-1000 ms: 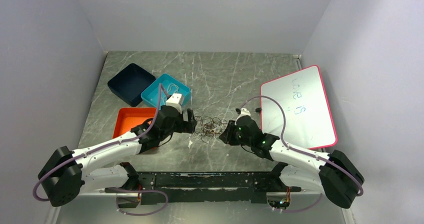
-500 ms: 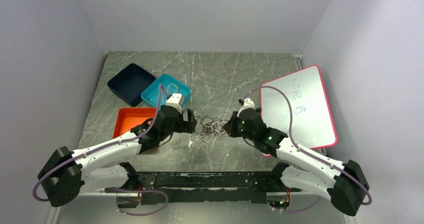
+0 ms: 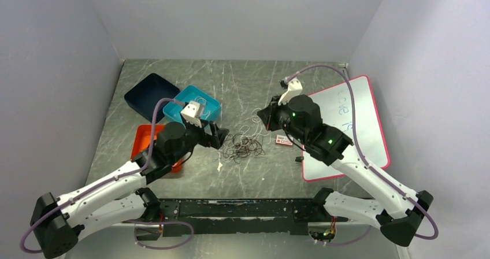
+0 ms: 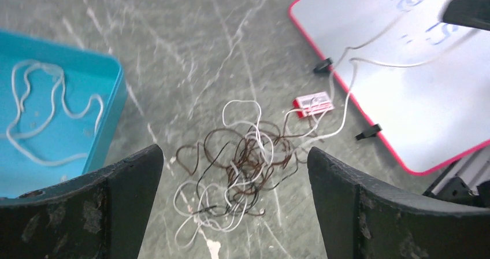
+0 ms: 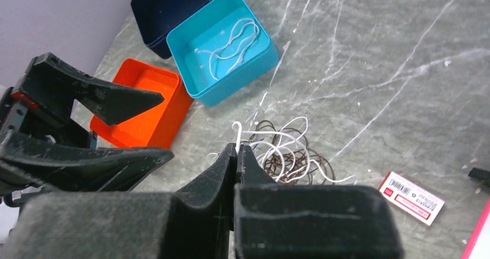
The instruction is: Untangle the cables
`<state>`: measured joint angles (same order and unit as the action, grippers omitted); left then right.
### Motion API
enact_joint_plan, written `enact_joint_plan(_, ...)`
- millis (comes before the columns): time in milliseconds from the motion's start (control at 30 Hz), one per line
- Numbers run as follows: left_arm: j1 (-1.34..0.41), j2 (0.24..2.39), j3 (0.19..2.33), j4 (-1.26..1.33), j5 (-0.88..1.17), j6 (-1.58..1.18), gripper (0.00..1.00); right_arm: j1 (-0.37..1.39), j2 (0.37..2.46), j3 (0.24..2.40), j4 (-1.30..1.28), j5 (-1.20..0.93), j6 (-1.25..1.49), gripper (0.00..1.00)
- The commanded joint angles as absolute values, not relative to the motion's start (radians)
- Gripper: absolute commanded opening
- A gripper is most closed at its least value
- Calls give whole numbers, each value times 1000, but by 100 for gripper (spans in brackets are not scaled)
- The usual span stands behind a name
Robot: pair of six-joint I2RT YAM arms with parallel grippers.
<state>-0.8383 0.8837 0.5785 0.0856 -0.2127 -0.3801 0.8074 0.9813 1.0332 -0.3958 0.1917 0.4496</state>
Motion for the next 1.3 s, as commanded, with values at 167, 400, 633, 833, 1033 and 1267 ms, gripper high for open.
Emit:
enact_joint_plan(167,-834,851,668,186,4,-207,99,811,1031,1201,-433,175,361,0)
enact_joint_plan(400,-833,964,734,356,69,-148,99,811,1069,1263,-405,115,367,0)
enact_joint_plan(633,-833,1135,766,565,103,-130,99,810,1059,1258,-341,51,451,0)
enact_joint_plan(833,-834,1269,802,669,185,-164,99,810,1034,1239,-297,42,476,0)
enact_joint_plan(1033,-834,1360,794,800,236,-240,88,810,1022,1289,-330,47,455,0)
enact_joint_plan(1267,-834,1451,785,881,295,-355,65,809,999,1331,-344,51,414,0)
